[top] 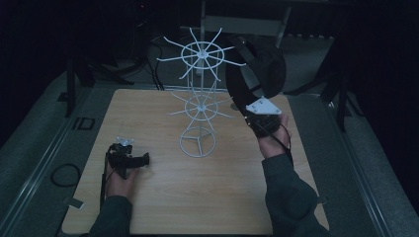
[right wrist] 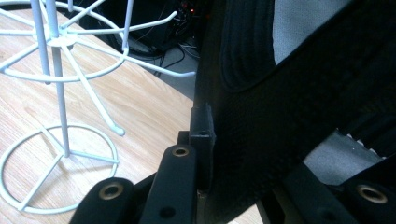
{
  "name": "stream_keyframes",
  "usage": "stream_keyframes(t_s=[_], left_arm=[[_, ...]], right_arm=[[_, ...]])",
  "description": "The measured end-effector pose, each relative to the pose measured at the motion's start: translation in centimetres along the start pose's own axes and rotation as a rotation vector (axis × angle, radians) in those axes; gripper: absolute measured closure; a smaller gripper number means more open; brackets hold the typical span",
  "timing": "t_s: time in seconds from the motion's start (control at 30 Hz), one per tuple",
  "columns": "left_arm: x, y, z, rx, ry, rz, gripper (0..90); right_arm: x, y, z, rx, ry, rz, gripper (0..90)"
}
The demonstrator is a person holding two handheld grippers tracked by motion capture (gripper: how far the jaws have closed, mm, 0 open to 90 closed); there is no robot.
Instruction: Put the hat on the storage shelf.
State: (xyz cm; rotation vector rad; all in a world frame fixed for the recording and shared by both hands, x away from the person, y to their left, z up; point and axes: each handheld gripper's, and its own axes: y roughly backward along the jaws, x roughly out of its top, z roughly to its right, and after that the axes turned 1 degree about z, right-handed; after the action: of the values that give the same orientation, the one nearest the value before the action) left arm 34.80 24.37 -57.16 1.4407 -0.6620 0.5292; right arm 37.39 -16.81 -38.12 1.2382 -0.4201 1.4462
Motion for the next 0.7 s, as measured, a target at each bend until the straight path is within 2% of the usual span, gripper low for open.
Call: stream_keyframes(t_s=[0.4,0.7], left_arm=[[0.0,0.0,0.0,0.000,-0.003,-0.001,0.8],[0.0,0.0,0.0,0.001,-0.002,0.000,0.8]], right_arm=[[-0.1,-0.5,-1.0,-0.001,0.029,-0.008,81.2],[-0.1,-0.6,-1.2,-0.008,0.051,-0.014,80.7]])
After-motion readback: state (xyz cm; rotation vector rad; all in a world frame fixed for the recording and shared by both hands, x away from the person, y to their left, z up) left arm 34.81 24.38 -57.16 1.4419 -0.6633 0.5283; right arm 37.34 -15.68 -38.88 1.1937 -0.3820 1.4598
